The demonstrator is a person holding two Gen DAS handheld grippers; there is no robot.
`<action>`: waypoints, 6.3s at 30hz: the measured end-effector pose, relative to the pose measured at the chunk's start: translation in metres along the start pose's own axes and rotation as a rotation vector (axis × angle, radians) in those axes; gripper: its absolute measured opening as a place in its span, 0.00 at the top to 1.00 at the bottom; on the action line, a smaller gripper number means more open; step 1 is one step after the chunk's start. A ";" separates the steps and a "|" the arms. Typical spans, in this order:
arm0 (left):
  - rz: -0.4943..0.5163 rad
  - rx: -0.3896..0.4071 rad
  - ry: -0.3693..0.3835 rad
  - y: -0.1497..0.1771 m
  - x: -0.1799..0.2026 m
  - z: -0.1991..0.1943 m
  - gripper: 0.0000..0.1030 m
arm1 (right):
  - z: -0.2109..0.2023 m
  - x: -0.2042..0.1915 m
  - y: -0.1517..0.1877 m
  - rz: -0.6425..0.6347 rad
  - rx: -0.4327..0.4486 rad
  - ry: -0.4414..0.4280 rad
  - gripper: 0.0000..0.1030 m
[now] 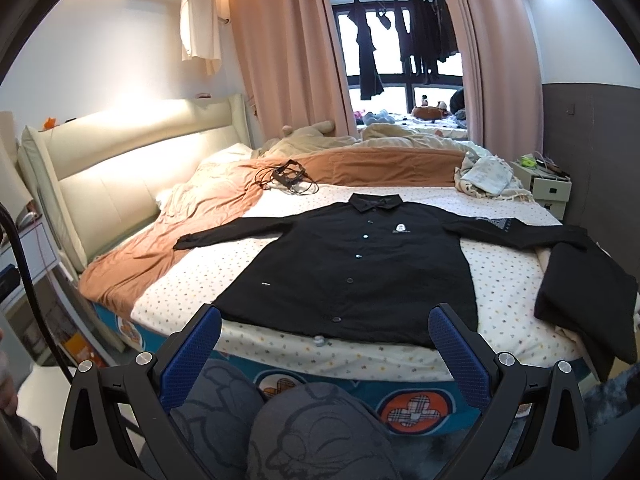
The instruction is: Fold large clothes
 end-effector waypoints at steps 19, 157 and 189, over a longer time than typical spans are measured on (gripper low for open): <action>-0.072 -0.064 -0.104 -0.018 -0.065 0.100 0.00 | 0.130 -0.038 -0.042 0.009 -0.046 -0.035 0.00; -0.322 -0.476 0.473 -0.130 0.138 0.635 0.15 | 0.487 0.233 -0.086 0.830 -0.372 0.037 0.18; -0.514 -0.508 0.155 0.005 -0.043 0.618 0.49 | 0.576 0.066 -0.121 0.136 -0.329 0.198 0.18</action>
Point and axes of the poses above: each gripper's, at about its wrist camera, not at the fingertips, and z roughly the way its jaws point, x to its right, y to its underside, the point moved 3 cm from there along z, roughly the way its jaws point, and after that the axes turned 8 degrees about y, right-handed, at the moved point
